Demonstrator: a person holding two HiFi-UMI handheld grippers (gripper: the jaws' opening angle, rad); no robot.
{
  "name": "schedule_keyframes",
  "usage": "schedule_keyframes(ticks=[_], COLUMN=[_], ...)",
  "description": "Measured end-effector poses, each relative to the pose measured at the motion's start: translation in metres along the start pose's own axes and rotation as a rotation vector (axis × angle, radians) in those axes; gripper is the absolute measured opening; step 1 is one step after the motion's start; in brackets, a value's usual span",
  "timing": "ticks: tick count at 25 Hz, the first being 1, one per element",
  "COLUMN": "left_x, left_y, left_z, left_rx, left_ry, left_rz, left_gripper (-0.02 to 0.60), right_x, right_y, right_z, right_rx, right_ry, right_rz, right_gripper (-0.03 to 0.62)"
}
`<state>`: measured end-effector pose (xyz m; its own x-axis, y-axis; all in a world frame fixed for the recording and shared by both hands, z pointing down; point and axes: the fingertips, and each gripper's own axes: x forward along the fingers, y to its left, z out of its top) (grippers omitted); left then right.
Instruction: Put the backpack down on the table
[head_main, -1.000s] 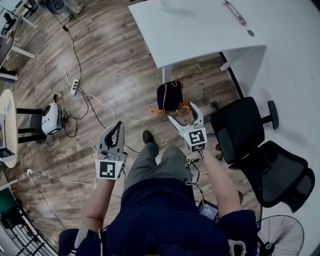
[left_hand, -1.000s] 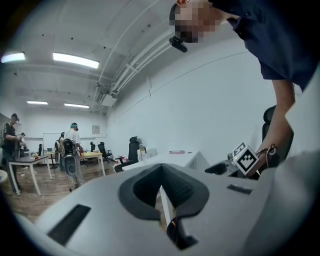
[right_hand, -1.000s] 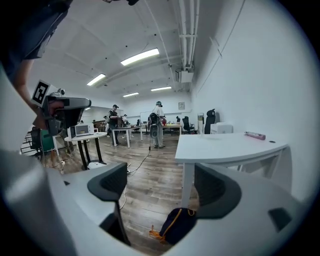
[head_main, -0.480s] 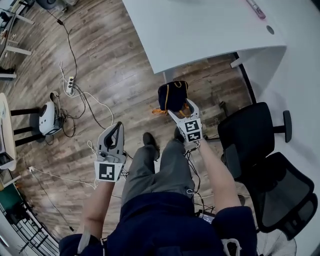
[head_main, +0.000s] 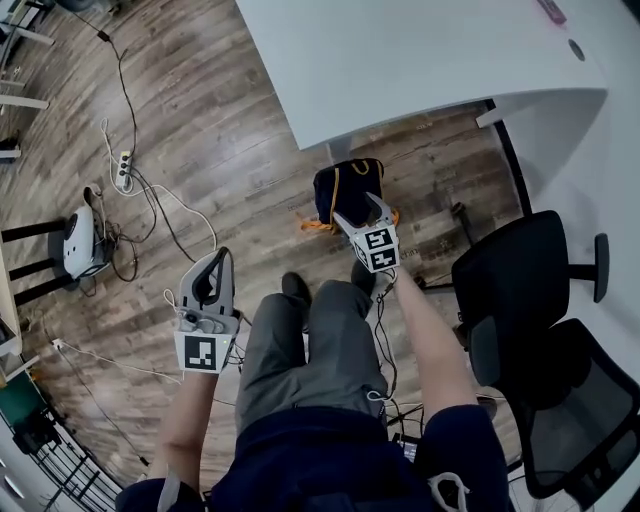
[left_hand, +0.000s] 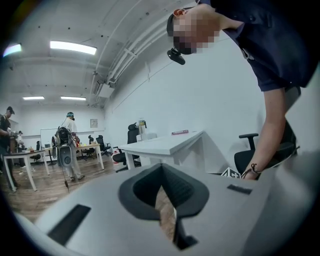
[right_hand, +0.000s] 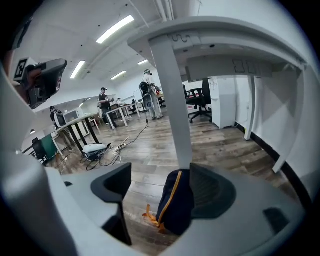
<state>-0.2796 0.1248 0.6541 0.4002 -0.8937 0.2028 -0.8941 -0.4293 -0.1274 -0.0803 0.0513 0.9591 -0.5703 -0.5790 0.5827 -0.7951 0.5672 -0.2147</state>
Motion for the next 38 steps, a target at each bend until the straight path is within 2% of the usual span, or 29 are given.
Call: schedule_keyframes(ticks=[7,20,27,29,35,38], left_x=[0.025,0.042,0.048,0.049,0.052,0.054], left_y=[0.011,0.027,0.035,0.036,0.038,0.035], left_z=[-0.045,-0.102,-0.120,-0.124,-0.133,-0.135], left_rx=[0.020,0.048,0.071,0.072,0.080,0.084], left_ry=[-0.008,-0.007,-0.005,-0.003,0.008,0.009], left_rz=[-0.005,0.025,0.039,0.043,0.042,0.038], left_gripper=[0.003,0.003,0.003,0.003,0.003,0.003], right_x=[0.058,0.142,0.167,0.171,0.182,0.185], right_y=[-0.021,-0.062,-0.069,-0.068,-0.065,-0.060], right_z=[-0.049,-0.117,-0.134,-0.136,-0.138,-0.139], right_rx=[0.041,0.125,0.133,0.128,0.128,0.094], right_ry=[0.025,0.079,0.087,0.089,0.082,0.087], right_rz=[-0.005,-0.013,0.020,0.036,0.083,0.109], right_gripper=[0.359,0.328,0.320,0.277,0.276,0.219])
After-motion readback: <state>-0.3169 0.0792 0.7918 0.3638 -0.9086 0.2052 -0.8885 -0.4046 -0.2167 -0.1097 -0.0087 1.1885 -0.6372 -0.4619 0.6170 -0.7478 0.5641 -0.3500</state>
